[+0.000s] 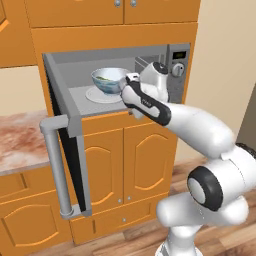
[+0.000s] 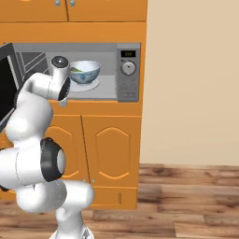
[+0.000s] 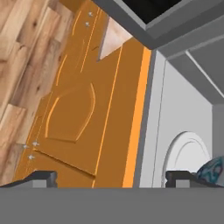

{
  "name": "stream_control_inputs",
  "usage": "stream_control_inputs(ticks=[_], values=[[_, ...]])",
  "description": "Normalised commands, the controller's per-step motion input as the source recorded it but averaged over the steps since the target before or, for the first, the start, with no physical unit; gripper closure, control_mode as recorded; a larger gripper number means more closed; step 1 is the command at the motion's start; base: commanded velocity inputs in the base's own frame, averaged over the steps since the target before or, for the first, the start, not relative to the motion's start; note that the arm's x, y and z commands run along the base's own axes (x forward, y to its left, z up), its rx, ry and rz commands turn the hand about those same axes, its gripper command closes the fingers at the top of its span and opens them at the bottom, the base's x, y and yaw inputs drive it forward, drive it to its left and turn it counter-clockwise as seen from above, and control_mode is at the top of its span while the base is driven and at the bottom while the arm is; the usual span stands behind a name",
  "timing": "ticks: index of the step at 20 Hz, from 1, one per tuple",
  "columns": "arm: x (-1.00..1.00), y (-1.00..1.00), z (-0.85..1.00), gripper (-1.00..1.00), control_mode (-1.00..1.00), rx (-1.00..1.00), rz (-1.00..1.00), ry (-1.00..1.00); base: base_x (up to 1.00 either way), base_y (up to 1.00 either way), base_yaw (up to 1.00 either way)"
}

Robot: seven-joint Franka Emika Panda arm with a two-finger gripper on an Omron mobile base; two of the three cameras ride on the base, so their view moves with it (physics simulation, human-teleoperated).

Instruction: Pick the cucumber from the sink and place it in the bowl. Then pick the bowl and place it in the microwave. Then close the microwave door and press the start button.

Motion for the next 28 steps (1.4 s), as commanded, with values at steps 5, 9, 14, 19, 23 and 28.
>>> stream_control_inputs(ticks=[5, 9, 14, 19, 23, 28], values=[[-1.0, 0.0, 0.38, -1.0, -1.0, 0.07, 0.01, 0.0, 0.0, 0.0, 0.0], [-1.0, 0.0, 0.72, -1.0, -1.0, 0.06, 0.02, 0.0, 0.0, 0.0, 0.0], [-1.0, 0.0, 0.91, -1.0, -1.0, 0.01, 0.0, 0.07, 0.0, 0.0, 0.0], [-1.0, -0.01, 0.69, -1.0, -1.0, 0.0, 0.0, 0.02, 0.0, 0.0, 0.0], [-1.0, -0.11, 0.28, -1.0, -1.0, 0.0, 0.0, -0.04, 0.0, 0.0, 0.0], [-1.0, -0.03, 0.0, -1.0, -1.0, 0.0, 0.0, -0.18, 0.0, 0.0, 0.0]])
